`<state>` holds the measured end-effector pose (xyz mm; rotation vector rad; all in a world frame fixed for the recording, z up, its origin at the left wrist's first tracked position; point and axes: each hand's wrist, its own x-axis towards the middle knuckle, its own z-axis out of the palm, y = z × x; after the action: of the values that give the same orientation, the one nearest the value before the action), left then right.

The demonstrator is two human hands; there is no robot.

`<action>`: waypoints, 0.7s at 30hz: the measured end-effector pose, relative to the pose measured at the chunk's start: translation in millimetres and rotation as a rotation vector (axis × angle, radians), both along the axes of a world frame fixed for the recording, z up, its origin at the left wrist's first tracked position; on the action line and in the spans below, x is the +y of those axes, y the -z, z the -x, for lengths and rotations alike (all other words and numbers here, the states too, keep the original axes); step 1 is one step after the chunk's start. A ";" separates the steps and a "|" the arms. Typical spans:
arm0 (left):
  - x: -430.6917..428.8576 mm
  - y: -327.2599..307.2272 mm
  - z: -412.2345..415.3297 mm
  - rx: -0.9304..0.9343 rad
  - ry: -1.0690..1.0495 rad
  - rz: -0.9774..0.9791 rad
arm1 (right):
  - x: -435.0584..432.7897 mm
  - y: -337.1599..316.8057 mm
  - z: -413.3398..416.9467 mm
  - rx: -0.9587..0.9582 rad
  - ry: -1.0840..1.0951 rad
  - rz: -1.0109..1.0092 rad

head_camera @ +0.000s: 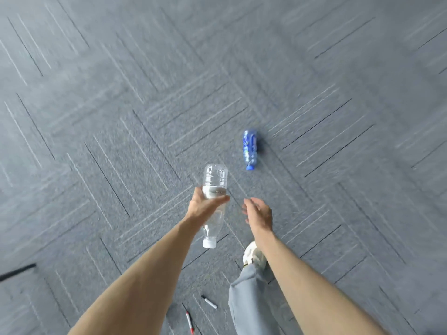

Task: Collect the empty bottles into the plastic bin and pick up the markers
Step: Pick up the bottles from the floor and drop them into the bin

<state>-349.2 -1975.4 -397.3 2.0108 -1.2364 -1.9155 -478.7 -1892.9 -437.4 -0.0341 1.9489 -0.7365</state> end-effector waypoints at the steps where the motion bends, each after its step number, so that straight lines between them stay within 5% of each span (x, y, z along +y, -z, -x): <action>1: -4.0 -22.5 11.2 -0.012 -0.009 0.014 | 2.6 -20.5 11.7 0.003 0.009 0.009; 9: -20.4 -114.9 58.9 0.069 -0.093 0.088 | 1.4 -96.3 54.6 0.049 -0.003 0.064; 21: -118.2 -8.2 8.9 0.089 -0.096 0.005 | -79.0 -40.0 43.4 0.118 0.079 -0.041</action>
<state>-358.1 -2093.7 -389.1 1.9223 -1.1021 -1.9318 -522.2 -1971.8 -397.4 0.0248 2.0867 -0.7611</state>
